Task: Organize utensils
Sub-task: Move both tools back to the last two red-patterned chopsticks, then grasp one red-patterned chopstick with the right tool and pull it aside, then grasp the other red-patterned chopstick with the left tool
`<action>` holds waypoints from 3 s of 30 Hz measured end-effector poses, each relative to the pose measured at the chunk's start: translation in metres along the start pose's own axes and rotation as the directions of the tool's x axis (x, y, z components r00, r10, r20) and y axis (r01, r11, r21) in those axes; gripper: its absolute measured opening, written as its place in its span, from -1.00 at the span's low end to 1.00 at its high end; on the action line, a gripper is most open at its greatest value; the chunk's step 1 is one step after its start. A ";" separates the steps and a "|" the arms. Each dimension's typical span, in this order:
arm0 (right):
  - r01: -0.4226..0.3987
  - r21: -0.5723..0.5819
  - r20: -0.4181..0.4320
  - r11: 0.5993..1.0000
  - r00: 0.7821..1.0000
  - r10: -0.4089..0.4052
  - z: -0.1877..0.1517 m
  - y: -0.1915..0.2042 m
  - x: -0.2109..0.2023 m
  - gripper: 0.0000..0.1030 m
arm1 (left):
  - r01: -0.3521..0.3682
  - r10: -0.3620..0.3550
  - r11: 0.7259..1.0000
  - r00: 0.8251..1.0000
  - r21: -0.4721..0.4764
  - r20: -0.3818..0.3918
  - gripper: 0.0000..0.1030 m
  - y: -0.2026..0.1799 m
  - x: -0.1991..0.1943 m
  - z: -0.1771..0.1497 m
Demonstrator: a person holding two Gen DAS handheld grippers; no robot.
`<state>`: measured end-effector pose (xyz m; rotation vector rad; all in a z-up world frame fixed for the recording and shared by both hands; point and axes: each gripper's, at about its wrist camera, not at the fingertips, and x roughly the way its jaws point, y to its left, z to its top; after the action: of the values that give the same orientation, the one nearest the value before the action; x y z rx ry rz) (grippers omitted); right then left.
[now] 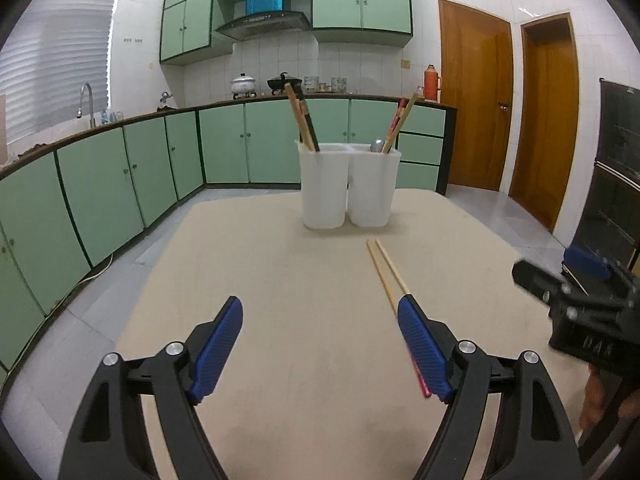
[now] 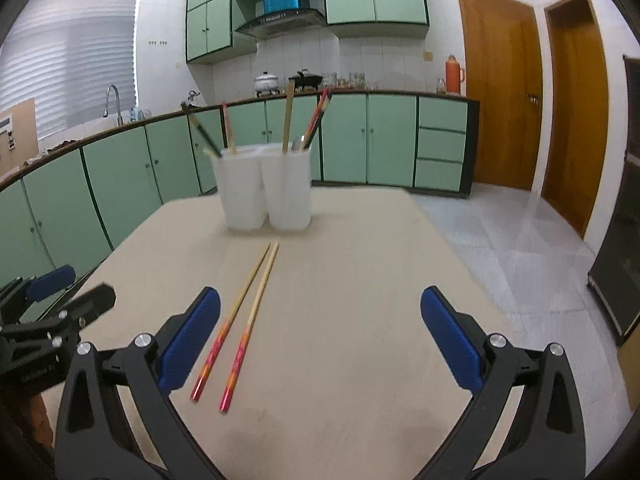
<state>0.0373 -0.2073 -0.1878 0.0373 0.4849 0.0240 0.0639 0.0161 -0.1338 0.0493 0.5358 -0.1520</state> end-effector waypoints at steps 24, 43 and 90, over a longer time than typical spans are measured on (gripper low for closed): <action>-0.017 -0.102 -0.178 0.995 0.984 -0.002 -0.058 0.055 0.022 -0.08 | -0.049 0.049 0.998 0.999 -0.043 -0.002 0.52 0.023 -0.008 -0.024; -0.079 -0.142 -0.204 0.987 0.978 0.049 -0.056 0.063 0.028 -0.88 | -0.027 0.026 0.999 0.999 -0.047 -0.021 0.52 0.017 -0.006 -0.026; -0.005 0.044 -0.174 0.999 0.985 0.013 -0.043 -0.022 0.020 -0.91 | 0.016 -0.020 1.000 0.972 -0.019 -0.235 -0.88 -0.063 0.049 -0.042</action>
<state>0.0352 -0.2277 -0.2360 0.0806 0.6606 0.0259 0.0746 -0.0489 -0.1954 0.0462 0.7745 -0.1599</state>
